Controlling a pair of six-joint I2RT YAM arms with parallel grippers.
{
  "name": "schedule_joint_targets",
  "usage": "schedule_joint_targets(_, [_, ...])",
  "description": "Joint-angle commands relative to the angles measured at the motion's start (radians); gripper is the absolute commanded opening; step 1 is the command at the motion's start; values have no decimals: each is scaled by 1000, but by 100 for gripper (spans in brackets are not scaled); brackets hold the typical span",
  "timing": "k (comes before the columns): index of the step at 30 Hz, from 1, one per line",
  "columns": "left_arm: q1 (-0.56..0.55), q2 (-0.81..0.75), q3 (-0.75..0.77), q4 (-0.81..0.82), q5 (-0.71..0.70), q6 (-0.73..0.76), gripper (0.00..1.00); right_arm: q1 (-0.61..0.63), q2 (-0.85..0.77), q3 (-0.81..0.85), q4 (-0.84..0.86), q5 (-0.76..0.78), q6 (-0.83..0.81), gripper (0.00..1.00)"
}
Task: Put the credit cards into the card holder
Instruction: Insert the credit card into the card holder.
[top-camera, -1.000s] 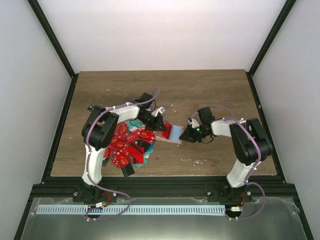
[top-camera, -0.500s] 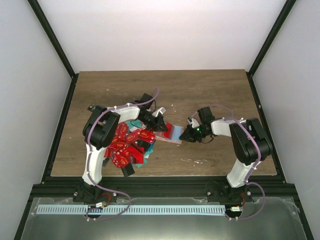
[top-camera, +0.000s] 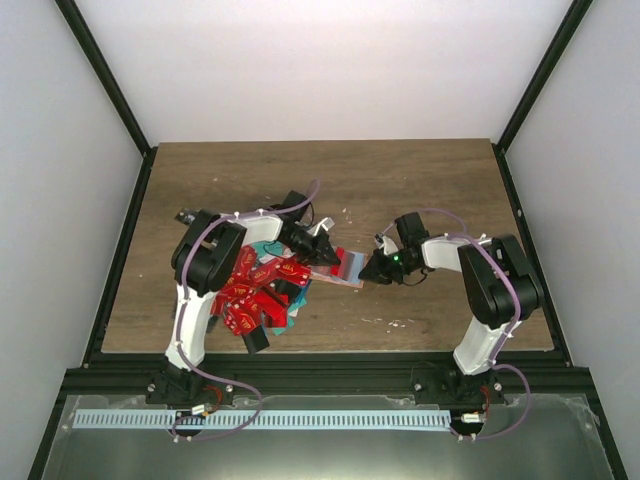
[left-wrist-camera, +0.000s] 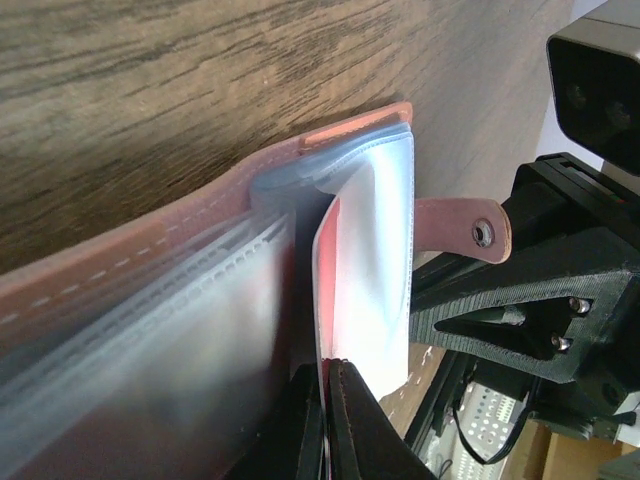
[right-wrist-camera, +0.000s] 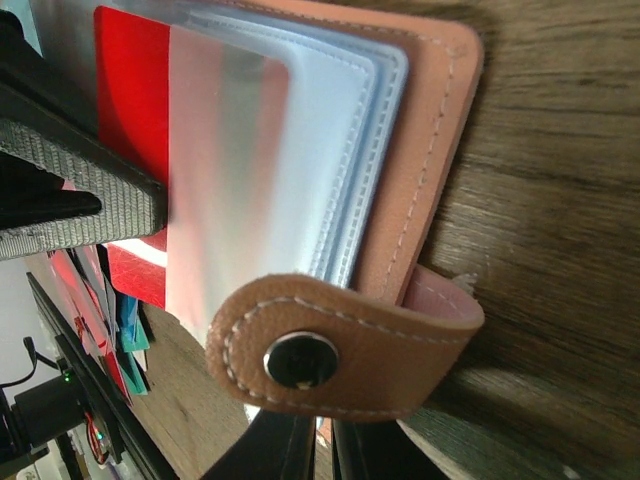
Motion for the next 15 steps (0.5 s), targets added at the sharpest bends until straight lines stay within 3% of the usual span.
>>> schedule_joint_targets(1, [-15, 46, -7, 6, -23, -5, 4, 4, 56, 15, -7, 75, -30, 8])
schedule_joint_targets(15, [-25, 79, 3, 10, -15, -13, 4, -22, 34, 22, -47, 120, -60, 8])
